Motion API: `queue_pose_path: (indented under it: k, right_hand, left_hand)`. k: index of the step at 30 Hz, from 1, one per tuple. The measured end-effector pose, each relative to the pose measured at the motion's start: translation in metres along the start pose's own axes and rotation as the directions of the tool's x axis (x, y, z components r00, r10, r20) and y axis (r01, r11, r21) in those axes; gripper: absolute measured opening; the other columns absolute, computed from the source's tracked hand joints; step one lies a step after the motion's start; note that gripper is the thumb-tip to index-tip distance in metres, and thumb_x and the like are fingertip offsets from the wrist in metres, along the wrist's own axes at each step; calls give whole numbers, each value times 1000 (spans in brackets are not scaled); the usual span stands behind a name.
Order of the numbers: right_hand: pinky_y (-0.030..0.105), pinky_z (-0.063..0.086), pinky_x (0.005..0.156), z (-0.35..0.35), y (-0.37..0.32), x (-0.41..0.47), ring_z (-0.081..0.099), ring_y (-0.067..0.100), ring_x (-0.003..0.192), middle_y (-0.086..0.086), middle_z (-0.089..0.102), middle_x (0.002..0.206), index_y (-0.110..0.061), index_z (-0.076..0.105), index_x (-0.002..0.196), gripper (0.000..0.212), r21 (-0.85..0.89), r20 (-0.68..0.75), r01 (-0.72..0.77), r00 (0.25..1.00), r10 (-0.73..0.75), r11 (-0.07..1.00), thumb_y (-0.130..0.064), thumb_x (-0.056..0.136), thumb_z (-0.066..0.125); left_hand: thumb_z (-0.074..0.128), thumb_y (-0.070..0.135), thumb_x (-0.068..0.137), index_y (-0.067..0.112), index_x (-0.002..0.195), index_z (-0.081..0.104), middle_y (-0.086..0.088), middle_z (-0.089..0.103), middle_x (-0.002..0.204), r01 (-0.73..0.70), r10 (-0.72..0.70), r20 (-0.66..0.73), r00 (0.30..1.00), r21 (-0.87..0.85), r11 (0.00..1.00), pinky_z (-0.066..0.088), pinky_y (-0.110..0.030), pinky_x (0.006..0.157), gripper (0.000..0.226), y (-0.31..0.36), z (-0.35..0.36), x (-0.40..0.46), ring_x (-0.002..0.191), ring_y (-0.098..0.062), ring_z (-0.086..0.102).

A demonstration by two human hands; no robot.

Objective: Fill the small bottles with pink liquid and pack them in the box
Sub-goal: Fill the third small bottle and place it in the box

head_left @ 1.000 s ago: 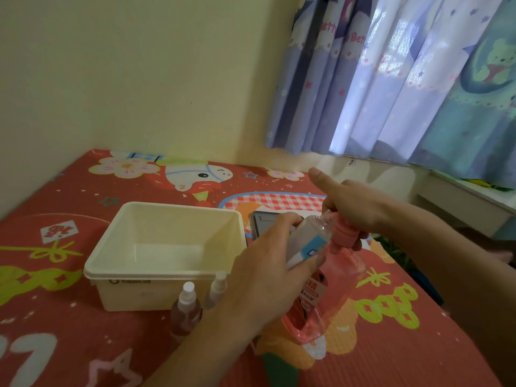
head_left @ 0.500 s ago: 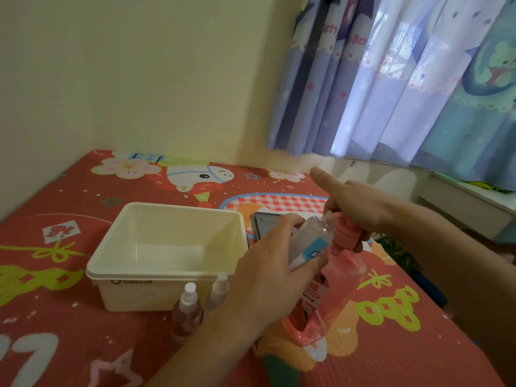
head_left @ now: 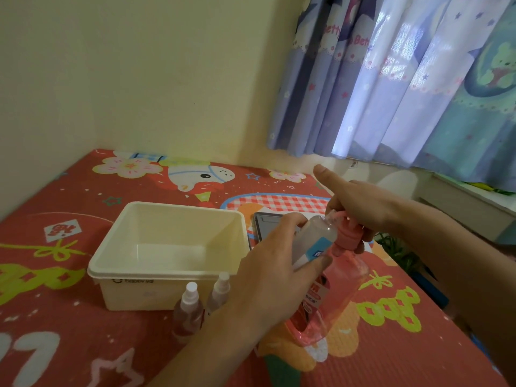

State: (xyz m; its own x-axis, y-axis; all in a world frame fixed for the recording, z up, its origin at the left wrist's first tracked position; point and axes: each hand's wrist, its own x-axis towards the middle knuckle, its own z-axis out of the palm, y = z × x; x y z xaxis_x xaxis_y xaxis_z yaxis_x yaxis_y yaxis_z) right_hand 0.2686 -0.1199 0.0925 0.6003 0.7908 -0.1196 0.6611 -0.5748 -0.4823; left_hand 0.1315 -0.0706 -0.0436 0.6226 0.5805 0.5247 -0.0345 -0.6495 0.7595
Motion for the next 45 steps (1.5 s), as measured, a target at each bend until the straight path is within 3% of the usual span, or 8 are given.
queue_pose_path:
  k: [9,13,16,21,26,31,36,45]
  right_hand:
    - [26,42,49,6,2,3,50,20,49,5,54,61,-12,61,67,83,-83,-84,25,996,-32,996,-79,88,18]
    - [24,44,43,-1,1,-1,53,21,36,4,54,47,-5,65,81,92,-32,-9,-28,1000,27,999,-83,84,17]
    - [21,44,39,-2,-1,-1,50,18,31,-7,47,33,-2,63,90,93,-7,17,-52,998,52,999,-84,83,18]
    - [28,47,49,4,0,1,54,24,41,9,55,56,-7,60,72,86,-46,-26,-16,1000,15,999,-82,85,18]
    - [24,47,42,-1,2,3,56,22,36,2,55,45,-4,66,87,94,-54,-20,-57,998,56,997,-84,83,18]
    - [25,50,40,-9,1,4,71,33,50,16,68,79,-8,66,103,94,-43,30,-121,992,123,992,-88,79,22]
    - [29,54,43,-16,1,2,73,38,58,16,71,85,-12,70,97,96,-23,83,-171,981,173,985,-93,73,25]
    - [39,58,62,-39,31,-12,73,41,80,19,73,98,-21,79,97,75,264,279,-24,959,-52,964,-79,85,33]
  left_hand:
    - [64,60,87,48,117,34,20,59,102,-4,4,-10,1000,17,1000,52,-28,62,44,-4,2,0,83,-7,63]
    - [64,63,85,51,117,32,21,59,108,-2,3,-22,1000,26,1000,48,-19,61,47,-3,4,0,88,-7,63]
    - [64,63,84,50,117,33,22,57,105,-17,17,-36,999,16,1000,54,-28,63,47,-4,5,1,87,-6,63]
    - [64,63,85,49,119,33,21,58,104,-9,10,-36,999,19,1000,57,-34,65,48,-6,6,1,86,-5,63]
    - [63,66,83,51,118,32,23,57,105,-3,3,-39,999,5,1000,57,-28,64,49,-5,8,0,87,-3,63]
    - [53,79,79,52,120,33,23,56,106,10,-11,-24,1000,-67,998,60,-33,64,53,-2,9,-1,89,-6,64]
    - [58,72,84,52,117,34,20,59,103,49,-51,-18,999,-112,992,59,-38,64,46,0,8,0,86,-7,66]
    - [52,81,76,52,118,39,21,61,104,68,-69,-4,998,-144,987,59,-30,66,53,0,5,0,90,-7,66]
